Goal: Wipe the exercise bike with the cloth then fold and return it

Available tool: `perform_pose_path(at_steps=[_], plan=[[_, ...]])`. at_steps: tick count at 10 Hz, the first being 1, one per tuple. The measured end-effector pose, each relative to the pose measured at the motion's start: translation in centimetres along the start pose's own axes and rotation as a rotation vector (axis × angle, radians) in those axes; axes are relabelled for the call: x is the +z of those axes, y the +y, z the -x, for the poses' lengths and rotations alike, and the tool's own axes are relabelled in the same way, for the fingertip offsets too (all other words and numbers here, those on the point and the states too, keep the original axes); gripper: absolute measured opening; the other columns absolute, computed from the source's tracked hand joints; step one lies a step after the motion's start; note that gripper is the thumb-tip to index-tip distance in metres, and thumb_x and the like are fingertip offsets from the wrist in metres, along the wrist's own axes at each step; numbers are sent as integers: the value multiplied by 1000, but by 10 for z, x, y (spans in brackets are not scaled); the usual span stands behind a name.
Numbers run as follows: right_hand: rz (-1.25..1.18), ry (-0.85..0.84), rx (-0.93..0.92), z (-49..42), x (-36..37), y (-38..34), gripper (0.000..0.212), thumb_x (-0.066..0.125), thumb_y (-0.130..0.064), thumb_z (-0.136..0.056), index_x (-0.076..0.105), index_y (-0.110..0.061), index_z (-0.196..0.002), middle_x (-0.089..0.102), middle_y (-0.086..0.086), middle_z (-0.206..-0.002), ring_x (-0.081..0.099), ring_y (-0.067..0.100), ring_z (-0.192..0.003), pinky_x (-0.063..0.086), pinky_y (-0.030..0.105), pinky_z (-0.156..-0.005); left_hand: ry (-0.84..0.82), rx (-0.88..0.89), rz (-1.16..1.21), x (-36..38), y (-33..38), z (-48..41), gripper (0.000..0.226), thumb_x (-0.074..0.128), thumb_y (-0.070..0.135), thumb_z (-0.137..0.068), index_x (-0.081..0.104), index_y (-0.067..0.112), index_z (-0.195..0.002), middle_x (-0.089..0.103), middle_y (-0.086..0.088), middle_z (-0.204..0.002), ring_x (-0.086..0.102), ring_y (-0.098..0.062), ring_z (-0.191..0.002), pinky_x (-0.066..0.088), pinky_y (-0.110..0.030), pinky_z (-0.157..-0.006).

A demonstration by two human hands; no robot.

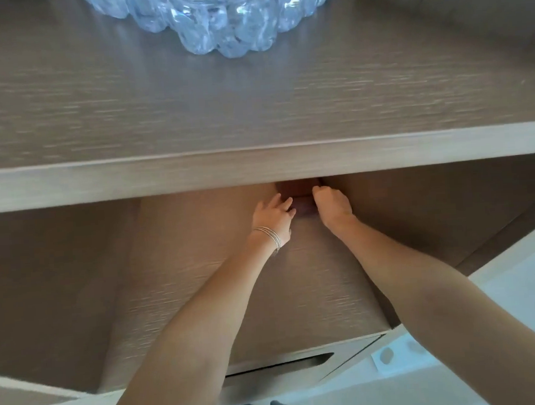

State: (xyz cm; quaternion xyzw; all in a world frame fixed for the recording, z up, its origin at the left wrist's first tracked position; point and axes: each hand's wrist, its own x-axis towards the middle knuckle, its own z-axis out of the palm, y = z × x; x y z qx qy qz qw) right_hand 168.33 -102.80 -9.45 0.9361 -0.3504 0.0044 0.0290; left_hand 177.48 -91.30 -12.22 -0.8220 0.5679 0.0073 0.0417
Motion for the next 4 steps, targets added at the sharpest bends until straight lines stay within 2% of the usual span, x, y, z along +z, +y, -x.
perform_pose_path(at_steps=[1, 2, 3, 4], plan=[[-34, -15, 1, -6, 4, 0, 30, 43, 10, -88, 48, 4, -116, 58, 23, -116, 59, 41, -106, 49, 46, -83, -77, -34, 27, -4, 0, -3, 56, 48, 29, -92, 28, 28, -144, 10, 1, -159, 3, -21, -146, 16, -48, -114], [-111, -71, -18, 7, 1, 3, 31, 49, 4, -88, 45, 2, -119, 51, 22, -122, 54, 39, -111, 46, 46, -87, -87, -53, 167, -12, 1, 11, 57, 50, 31, -91, 28, 29, -144, 10, 1, -159, 6, -21, -146, 19, -48, -113], [-180, -77, -78, 32, -2, 6, 43, 58, -4, -85, 44, -3, -125, 46, 17, -130, 46, 33, -120, 45, 42, -93, 54, -89, 233, -17, 2, 35, 59, 55, 32, -88, 31, 29, -143, 17, 0, -157, 16, -22, -143, 20, -45, -113], [-124, -58, -147, 54, -11, 7, 56, 60, -11, -86, 37, -6, -137, 35, 16, -144, 30, 31, -135, 36, 40, -107, 146, -92, 205, -27, 1, 57, 60, 56, 33, -86, 33, 28, -142, 22, -1, -155, 20, -21, -142, 19, -46, -113]])
